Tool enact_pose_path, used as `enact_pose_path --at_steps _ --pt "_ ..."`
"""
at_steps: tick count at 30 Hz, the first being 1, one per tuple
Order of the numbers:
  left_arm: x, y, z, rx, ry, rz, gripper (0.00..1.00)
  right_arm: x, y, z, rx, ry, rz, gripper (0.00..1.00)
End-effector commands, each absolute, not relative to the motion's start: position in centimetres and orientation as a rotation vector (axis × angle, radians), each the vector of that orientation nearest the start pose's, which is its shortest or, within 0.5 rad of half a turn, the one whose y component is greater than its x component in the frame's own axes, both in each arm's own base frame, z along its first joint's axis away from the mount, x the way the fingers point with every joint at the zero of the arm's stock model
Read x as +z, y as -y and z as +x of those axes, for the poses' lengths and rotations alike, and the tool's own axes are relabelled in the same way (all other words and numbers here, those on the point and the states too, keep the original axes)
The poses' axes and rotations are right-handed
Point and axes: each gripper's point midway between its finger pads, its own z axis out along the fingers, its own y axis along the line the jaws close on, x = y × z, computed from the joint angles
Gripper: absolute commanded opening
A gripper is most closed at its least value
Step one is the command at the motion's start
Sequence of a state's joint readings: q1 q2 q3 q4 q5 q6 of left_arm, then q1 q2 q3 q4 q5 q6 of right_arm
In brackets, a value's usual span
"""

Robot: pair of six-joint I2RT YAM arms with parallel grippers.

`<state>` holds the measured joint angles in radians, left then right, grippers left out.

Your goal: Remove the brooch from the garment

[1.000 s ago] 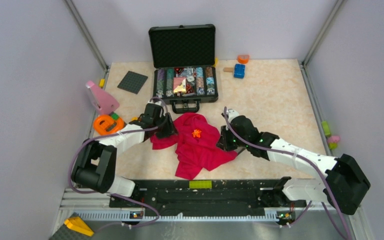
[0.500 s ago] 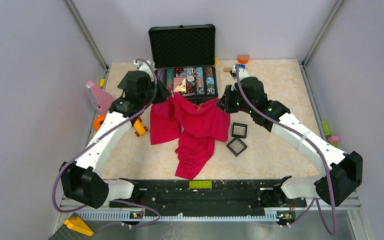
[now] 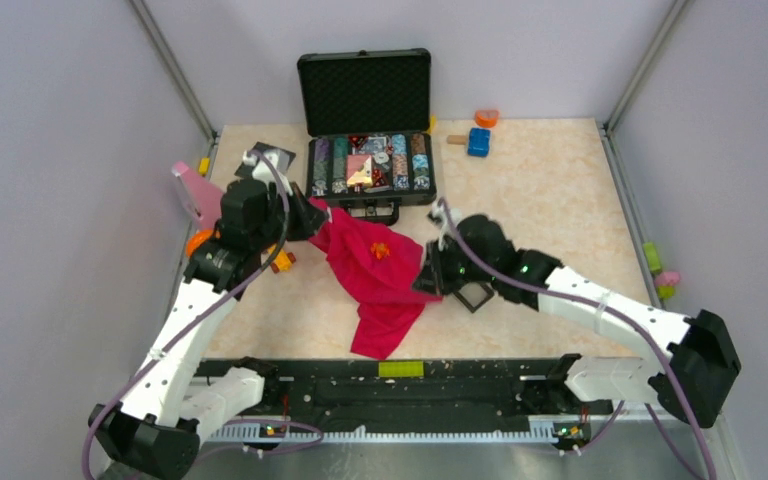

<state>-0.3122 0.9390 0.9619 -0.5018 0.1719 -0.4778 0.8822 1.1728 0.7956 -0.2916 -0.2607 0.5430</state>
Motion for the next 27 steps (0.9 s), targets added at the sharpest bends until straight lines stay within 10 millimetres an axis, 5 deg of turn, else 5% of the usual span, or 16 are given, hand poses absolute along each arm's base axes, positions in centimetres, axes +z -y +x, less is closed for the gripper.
enact_pose_path --at_steps 1,2,5,7,12,16,27 --pt "19.3 12.2 25.9 -0.577 -2.207 -0.165 0.00 13.1 -31.7 13.3 1.167 -2.389 -0.538 0.00" --pt "18.6 11.7 25.8 -0.548 -2.213 -0.193 0.00 12.4 -31.6 13.1 1.160 -2.406 -0.544 0.05" --pt "17.7 10.1 25.8 -0.459 -2.210 -0.257 0.00 11.4 -31.0 13.3 1.099 -2.425 -0.561 0.48" --pt "17.6 8.4 26.0 -0.369 -2.176 -0.350 0.00 11.9 -30.3 14.3 1.030 -2.396 -0.527 0.60" --pt "18.0 5.9 25.9 -0.314 -2.039 -0.476 0.00 13.1 -27.6 18.9 0.826 -2.344 -0.376 0.64" --pt "16.7 5.6 25.7 -0.325 -2.021 -0.554 0.00 12.8 -26.8 22.8 0.698 -2.305 -0.286 0.77" --pt "15.2 5.8 25.5 -0.335 -2.035 -0.546 0.00 9.6 -34.1 27.6 0.774 -2.304 -0.467 0.81"
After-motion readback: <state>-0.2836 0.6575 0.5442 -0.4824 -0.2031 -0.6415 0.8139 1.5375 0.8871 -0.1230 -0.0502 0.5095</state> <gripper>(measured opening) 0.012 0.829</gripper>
